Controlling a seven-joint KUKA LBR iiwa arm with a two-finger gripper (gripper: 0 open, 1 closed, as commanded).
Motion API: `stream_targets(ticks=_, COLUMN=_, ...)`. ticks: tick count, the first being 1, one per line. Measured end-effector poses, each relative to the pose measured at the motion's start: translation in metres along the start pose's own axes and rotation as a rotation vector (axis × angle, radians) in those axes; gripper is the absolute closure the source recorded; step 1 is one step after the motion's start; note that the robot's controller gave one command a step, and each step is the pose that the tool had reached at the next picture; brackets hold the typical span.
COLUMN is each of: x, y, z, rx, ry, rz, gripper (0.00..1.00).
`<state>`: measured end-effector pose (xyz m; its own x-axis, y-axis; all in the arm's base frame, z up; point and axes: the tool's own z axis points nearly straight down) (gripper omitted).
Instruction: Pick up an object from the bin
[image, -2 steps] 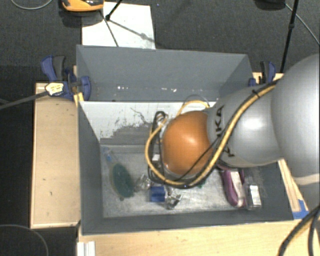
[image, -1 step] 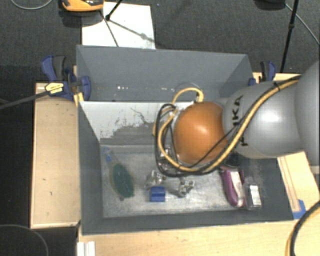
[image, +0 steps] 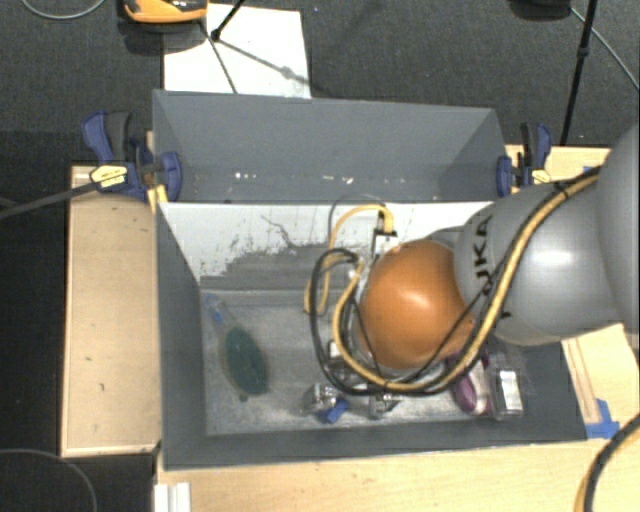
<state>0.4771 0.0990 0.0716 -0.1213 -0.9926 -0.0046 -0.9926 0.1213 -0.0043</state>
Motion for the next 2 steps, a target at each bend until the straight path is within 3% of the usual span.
stream_targets(ticks=1, x=-0.001, y=-0.001, z=-0.002, rx=0.003, ry=-0.002, rz=0.005, gripper=1.0)
stream_targets(ticks=2, x=-0.003, y=-0.008, z=-0.136, rx=0.004, ry=0.001, rz=-0.034, gripper=1.0)
